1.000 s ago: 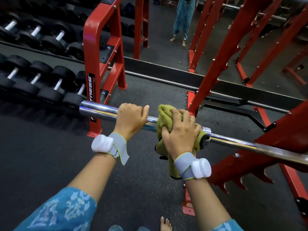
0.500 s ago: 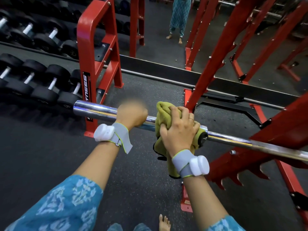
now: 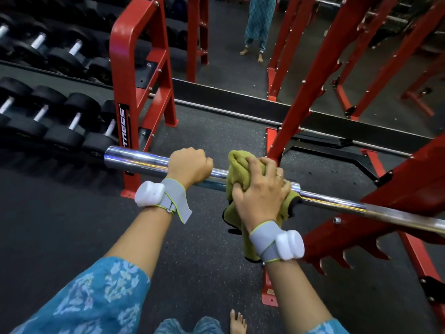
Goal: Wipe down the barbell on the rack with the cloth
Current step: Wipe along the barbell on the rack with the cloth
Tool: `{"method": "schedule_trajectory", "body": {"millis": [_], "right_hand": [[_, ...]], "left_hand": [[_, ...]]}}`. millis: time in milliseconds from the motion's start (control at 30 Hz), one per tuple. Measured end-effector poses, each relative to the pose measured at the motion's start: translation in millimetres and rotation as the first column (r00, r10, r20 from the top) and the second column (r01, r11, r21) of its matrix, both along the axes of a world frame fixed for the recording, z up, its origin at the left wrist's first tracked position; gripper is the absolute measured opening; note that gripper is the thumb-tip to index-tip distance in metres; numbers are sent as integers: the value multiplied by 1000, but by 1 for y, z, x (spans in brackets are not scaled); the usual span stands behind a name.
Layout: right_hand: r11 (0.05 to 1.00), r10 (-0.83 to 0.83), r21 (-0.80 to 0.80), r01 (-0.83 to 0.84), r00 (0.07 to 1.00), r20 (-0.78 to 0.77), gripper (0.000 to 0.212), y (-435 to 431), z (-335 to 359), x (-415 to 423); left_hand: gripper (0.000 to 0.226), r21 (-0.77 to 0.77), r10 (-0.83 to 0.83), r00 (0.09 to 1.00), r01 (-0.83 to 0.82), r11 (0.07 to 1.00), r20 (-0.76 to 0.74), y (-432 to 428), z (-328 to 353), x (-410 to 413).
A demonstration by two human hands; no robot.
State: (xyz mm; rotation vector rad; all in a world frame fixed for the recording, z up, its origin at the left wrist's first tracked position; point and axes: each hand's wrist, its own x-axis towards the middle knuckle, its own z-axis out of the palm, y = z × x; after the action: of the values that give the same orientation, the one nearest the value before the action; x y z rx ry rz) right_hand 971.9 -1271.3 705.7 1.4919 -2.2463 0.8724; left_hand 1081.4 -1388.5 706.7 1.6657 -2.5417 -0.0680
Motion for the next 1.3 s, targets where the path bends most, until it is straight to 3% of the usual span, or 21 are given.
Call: {"method": "schedule_trajectory", "body": {"millis": [200, 333, 500, 733, 833, 933, 1033, 1200, 1300], "right_hand": [[968, 250, 33, -249, 944, -215, 62, 19, -34, 10], [977, 193, -53, -206, 964, -184, 64, 34, -43, -3], [995, 37, -89, -33, 998, 51, 55, 14, -16, -1], [968, 247, 2, -252, 948, -202, 61, 25, -38, 6], [984, 162, -43, -172, 972, -168, 63, 33, -38, -6], [995, 18, -99, -19, 1000, -15, 58, 23, -22, -13], [995, -4, -96, 8, 999, 49, 53, 10, -10, -9], [985, 165, -28, -171, 975, -148, 64, 22, -32, -3], [983, 162, -57, -174, 972, -172, 64, 33, -41, -8]], "left_hand": [[37, -14, 16, 1000, -16, 1000, -1, 1, 0, 0], [35, -39, 12, 1000, -13, 999, -18, 2, -2, 2], [35, -25, 4, 1000, -5, 1000, -26, 1, -2, 1], [40, -47, 21, 996, -25, 999, -91, 7, -1, 1], [53, -179, -64, 973, 23, 984, -223, 14, -5, 6], [58, -280, -79, 945, -14, 960, -317, 19, -17, 10], [56, -308, -72, 960, -15, 951, -270, 24, -26, 7], [56, -233, -54, 969, -4, 972, -240, 18, -20, 3], [57, -152, -7, 986, -19, 988, -165, 14, -13, 0]]}}
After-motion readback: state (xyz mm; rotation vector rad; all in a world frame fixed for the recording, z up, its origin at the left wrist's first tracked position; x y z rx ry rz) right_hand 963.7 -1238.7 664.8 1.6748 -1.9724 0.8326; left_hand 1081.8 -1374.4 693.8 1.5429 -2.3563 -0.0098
